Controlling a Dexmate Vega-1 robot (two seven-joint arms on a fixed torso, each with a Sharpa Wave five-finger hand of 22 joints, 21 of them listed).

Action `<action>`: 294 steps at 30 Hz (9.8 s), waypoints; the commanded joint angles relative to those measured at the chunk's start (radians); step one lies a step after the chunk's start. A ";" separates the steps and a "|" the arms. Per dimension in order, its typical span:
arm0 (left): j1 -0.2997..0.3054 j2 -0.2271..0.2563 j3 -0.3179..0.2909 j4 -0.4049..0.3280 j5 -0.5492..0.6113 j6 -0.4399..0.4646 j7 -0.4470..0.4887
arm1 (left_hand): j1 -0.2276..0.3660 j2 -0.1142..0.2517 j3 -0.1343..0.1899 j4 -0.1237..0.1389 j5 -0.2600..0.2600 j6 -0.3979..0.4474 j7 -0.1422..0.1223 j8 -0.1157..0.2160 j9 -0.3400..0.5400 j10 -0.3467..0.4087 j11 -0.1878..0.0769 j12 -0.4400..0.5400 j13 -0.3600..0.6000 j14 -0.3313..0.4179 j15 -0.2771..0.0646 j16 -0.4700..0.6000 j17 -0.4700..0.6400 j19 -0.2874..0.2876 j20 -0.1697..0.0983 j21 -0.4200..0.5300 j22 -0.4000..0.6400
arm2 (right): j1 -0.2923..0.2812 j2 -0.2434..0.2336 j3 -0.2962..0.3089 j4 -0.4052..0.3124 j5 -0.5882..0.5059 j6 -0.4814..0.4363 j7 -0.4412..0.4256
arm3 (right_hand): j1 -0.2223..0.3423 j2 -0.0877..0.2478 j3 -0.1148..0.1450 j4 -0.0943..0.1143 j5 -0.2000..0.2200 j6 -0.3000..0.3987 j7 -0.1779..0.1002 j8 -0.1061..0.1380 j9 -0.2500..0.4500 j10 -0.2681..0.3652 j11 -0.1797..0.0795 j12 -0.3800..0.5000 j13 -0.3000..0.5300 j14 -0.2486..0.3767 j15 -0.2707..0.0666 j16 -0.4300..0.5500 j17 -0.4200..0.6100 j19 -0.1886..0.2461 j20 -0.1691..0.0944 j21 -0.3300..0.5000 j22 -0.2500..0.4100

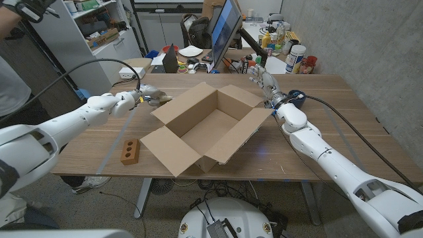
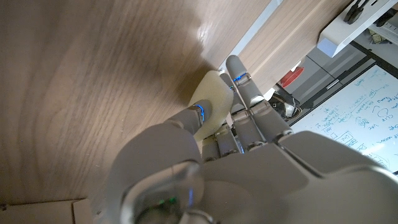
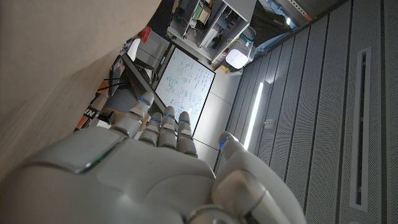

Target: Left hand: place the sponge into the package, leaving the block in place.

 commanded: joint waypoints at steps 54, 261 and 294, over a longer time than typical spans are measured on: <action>0.244 0.115 -0.399 -0.360 -0.423 0.026 -0.061 | 0.030 -0.002 0.024 0.013 -0.009 0.044 0.011 -0.018 0.003 0.091 -0.051 -0.015 0.000 0.046 -0.164 -0.005 0.006 0.015 -0.035 0.037 0.002 | 0.100 -0.029 -0.006 0.034 -0.024 -0.108 0.007 | -0.003 -0.010 -0.003 -0.017 0.002 0.013 -0.005 0.002 0.004 0.013 -0.003 -0.003 0.006 0.003 0.006 0.001 -0.001 0.007 0.013 -0.002 0.004; 0.034 -0.120 -0.134 -0.509 -0.285 -0.366 -0.893 | 0.072 -0.006 0.013 0.045 -0.008 0.081 -0.030 -0.072 0.008 0.123 -0.037 -0.103 0.006 0.006 -0.154 -0.056 0.027 -0.100 -0.020 0.126 -0.004 | 0.077 -0.024 0.034 0.153 0.036 0.009 0.046 | -0.008 -0.011 -0.013 -0.030 0.003 0.021 -0.002 0.002 0.005 0.013 -0.002 -0.004 0.006 0.005 0.007 0.001 0.000 0.006 0.016 -0.004 0.004; -0.006 -0.131 -0.109 -0.496 -0.395 -0.272 -1.013 | -0.240 -0.246 -0.315 0.105 0.010 -0.209 -0.083 -0.077 -0.010 -0.138 0.032 -0.149 0.010 -0.328 0.016 -0.113 -0.002 -0.424 0.261 -0.025 -0.027 | 0.080 -0.028 0.039 0.174 0.043 0.033 0.060 | -0.008 -0.011 -0.015 -0.032 0.004 0.020 -0.002 0.001 0.005 0.012 -0.003 -0.005 0.006 0.005 0.007 0.001 0.000 0.006 0.016 -0.004 0.004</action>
